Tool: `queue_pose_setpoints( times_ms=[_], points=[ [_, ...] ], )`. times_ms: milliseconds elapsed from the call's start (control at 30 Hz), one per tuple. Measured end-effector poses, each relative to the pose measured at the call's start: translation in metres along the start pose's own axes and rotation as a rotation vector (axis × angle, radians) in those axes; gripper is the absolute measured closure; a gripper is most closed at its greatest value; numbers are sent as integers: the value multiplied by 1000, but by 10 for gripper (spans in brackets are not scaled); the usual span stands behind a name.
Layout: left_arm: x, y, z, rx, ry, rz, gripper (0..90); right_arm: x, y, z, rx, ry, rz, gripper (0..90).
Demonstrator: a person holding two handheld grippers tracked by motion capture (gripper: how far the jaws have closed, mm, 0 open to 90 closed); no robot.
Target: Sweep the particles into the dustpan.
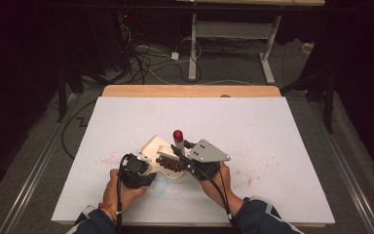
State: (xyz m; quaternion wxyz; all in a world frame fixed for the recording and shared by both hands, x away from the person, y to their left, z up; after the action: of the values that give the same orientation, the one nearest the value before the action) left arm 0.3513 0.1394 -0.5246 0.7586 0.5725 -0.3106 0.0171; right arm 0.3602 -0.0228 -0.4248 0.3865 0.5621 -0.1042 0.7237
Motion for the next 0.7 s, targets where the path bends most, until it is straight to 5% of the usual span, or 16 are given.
queue_pose_setpoints(
  times_ms=[333,600,700],
  points=[
    [-1,3,-10,5,15,16,639,6,9,15,-25,-46,32,702],
    [-10,11,-31,24,67,37,639,18,39,49,-36,-74,69,702],
    [-12,13,-35,29,74,43,639,17,54,64,-17,-48,75,701]
  ],
)
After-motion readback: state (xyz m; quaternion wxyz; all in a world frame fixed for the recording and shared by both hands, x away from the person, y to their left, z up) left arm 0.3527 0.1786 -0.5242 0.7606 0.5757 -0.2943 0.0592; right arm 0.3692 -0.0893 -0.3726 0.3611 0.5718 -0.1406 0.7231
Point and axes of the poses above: each handheld gripper's, and its own axes: y roughly backward along the jaws, x roughly out of its top, z roughly to its right, the point moved 6 cm from there along -y, roughly forward along the jaws, and after that the axes turned 9 degrees about y, right-handed, at the moved point
